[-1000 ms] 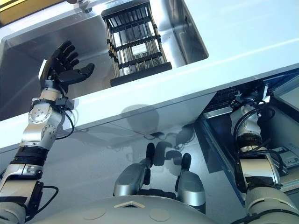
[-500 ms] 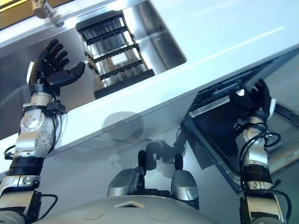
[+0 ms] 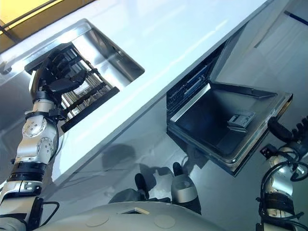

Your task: Pick up plates and place into dishwasher.

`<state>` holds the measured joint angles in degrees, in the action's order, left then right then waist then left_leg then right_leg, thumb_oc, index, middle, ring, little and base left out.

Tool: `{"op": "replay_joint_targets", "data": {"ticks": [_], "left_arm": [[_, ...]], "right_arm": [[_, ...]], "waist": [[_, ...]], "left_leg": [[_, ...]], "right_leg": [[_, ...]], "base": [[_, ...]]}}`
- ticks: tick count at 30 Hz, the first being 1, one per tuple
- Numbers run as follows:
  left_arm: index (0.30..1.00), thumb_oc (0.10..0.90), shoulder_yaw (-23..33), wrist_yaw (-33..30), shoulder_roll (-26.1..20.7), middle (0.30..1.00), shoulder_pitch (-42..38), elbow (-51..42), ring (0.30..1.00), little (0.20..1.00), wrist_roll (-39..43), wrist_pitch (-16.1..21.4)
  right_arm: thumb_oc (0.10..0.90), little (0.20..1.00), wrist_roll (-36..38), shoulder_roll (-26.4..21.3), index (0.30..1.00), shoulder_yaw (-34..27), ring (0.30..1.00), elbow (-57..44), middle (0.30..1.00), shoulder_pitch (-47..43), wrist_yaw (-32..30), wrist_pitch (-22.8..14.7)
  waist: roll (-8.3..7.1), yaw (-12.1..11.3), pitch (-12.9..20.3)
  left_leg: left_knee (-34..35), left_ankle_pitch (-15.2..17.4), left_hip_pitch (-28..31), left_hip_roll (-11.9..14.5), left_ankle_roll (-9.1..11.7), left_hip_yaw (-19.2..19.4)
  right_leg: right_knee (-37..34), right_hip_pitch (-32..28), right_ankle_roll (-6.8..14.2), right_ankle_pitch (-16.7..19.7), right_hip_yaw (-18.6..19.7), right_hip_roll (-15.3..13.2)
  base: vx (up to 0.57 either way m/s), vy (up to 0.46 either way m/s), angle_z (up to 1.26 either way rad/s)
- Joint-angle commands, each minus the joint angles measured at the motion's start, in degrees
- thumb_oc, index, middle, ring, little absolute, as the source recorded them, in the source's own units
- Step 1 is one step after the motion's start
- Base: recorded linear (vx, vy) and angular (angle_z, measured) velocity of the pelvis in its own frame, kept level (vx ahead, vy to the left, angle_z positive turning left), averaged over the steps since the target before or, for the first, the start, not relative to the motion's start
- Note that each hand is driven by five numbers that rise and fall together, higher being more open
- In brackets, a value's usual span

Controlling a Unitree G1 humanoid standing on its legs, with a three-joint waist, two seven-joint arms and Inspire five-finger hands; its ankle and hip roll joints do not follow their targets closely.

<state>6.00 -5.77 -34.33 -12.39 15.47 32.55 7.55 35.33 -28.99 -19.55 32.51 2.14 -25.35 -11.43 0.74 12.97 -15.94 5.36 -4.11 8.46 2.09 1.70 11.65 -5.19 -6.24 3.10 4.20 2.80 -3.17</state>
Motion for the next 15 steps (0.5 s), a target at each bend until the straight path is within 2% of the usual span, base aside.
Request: {"op": "replay_joint_targets", "data": {"ticks": [1,5,8,11,15], "left_arm": [[0.9,0.8,-0.13,-1.38,-3.15,0.9,-9.32,2.0,0.9,0.9,3.44,6.49],[0.9,0.8,0.27,-1.87,-4.04,0.9,-12.11,4.07,0.9,0.9,5.43,7.72],[0.9,0.8,0.34,-2.06,-4.83,0.9,-14.27,5.22,0.9,0.9,5.79,9.79],[0.9,0.8,-0.38,-1.55,-5.8,0.9,-17.63,7.73,0.9,0.9,7.33,13.14],[0.9,0.8,-2.11,-3.14,-6.84,0.9,-21.82,8.16,0.9,0.9,7.46,14.16]], "right_arm": [[0.8,0.9,8.92,-2.78,0.9,-3.3,0.9,0.45,0.9,-3.33,3.09,-7.92],[0.8,0.9,21.19,-1.87,0.9,-2.08,0.9,7.22,0.9,-4.88,12.55,-2.86],[0.8,0.9,29.7,-1.67,0.9,-0.19,0.9,11.0,0.9,-7.43,21.69,0.3],[0.8,0.9,34.27,-3.06,0.9,1.11,0.9,16.17,0.9,-11.77,25.13,1.1],[0.8,0.9,40.81,-4.27,0.9,2.8,0.9,20.8,0.9,-17.16,30.15,2.7]], "waist": [[2.19,-1.24,1.65],[3.07,-1.66,-0.65],[3.93,-2.13,-3.91],[5.81,-2.64,-7.89],[7.59,-3.46,-12.02]], "left_leg": [[-2.91,6.66,-1.7,-3.17,-3.94,-0.73],[-4.49,6.34,-4.0,-3.04,-3.41,-1.85],[-5.53,5.38,-7.1,-3.16,-2.78,-2.78],[-7.32,4.43,-11.28,-3.34,-1.99,-3.14],[-11.95,4.39,-16.79,-3.13,-1.24,-3.9]], "right_leg": [[11.89,7.1,1.92,-6.24,-2.43,2.81],[13.74,8.77,1.28,-6.95,-2.81,2.86],[15.3,11.2,0.46,-7.43,-3.34,2.74],[16.55,14.4,-0.46,-7.63,-3.49,2.38],[19.06,18.51,-1.71,-7.86,-3.88,1.74]], "base": [[-0.03,-0.096,-0.06],[-0.06,-0.112,-0.05],[-0.18,-0.097,0.01],[-0.24,-0.01,0.06],[-0.18,-0.016,0.13]]}}
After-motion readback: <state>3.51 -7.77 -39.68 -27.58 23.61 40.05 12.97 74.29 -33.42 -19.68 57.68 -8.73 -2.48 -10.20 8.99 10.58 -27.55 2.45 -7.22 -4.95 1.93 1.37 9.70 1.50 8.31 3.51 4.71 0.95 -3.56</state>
